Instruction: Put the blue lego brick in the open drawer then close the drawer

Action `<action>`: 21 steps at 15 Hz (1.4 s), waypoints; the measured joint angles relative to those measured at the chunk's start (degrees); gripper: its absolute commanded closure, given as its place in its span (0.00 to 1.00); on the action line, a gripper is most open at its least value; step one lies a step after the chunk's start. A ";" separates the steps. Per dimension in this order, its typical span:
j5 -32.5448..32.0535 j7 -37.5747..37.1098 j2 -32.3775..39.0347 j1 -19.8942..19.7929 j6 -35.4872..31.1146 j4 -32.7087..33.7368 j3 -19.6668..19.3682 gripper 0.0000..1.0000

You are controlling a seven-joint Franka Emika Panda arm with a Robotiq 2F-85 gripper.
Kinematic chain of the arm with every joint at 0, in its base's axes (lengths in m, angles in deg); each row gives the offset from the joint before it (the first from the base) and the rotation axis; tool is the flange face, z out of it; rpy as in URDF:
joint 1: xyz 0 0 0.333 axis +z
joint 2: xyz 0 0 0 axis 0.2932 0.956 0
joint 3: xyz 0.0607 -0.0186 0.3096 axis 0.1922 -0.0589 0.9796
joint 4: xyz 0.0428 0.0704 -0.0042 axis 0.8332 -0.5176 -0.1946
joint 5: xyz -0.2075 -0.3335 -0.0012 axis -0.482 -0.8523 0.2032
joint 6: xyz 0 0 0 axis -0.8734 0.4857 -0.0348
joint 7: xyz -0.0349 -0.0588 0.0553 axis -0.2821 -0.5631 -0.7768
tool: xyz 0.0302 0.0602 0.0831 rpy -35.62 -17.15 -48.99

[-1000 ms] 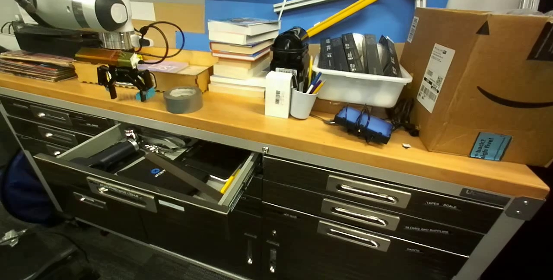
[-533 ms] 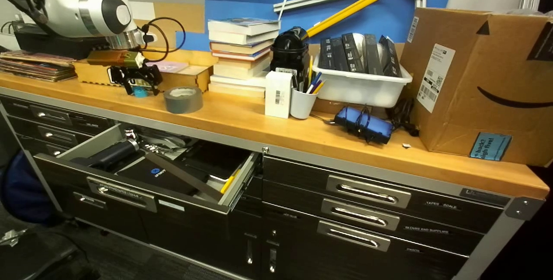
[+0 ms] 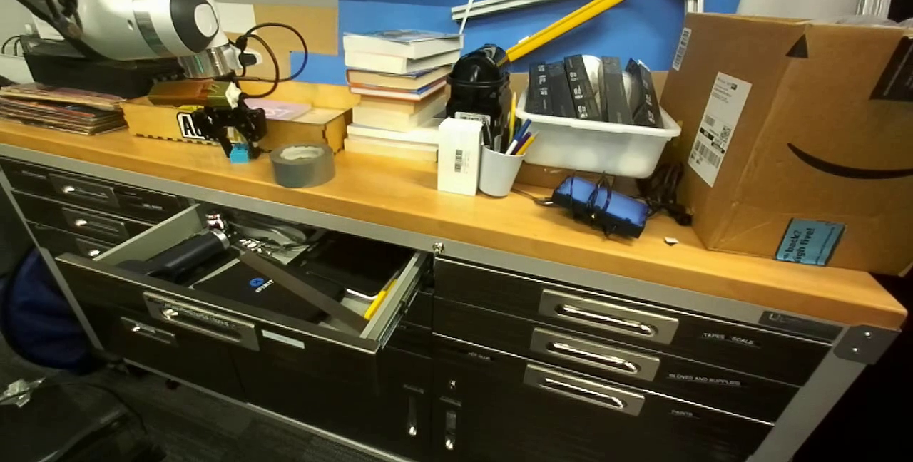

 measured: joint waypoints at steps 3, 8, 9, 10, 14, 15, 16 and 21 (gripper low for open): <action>0.01 -0.67 -0.64 -0.03 2.47 0.15 -0.22 0.84; 1.47 -2.46 -7.73 -2.64 14.93 -7.00 -1.44 0.83; 2.23 -2.43 -9.82 -3.56 16.34 -9.68 -1.42 0.83; 3.34 -2.28 -11.91 -4.57 17.24 -12.63 -1.40 0.83; 10.25 2.80 -18.48 -9.99 16.21 -25.26 -1.65 0.82; 11.85 4.15 -19.53 -11.48 14.74 -28.26 -2.04 0.38; 12.72 5.23 -20.36 -12.85 12.96 -31.04 -2.62 0.38; 13.51 7.75 -23.36 -17.55 1.07 -41.45 -5.14 0.02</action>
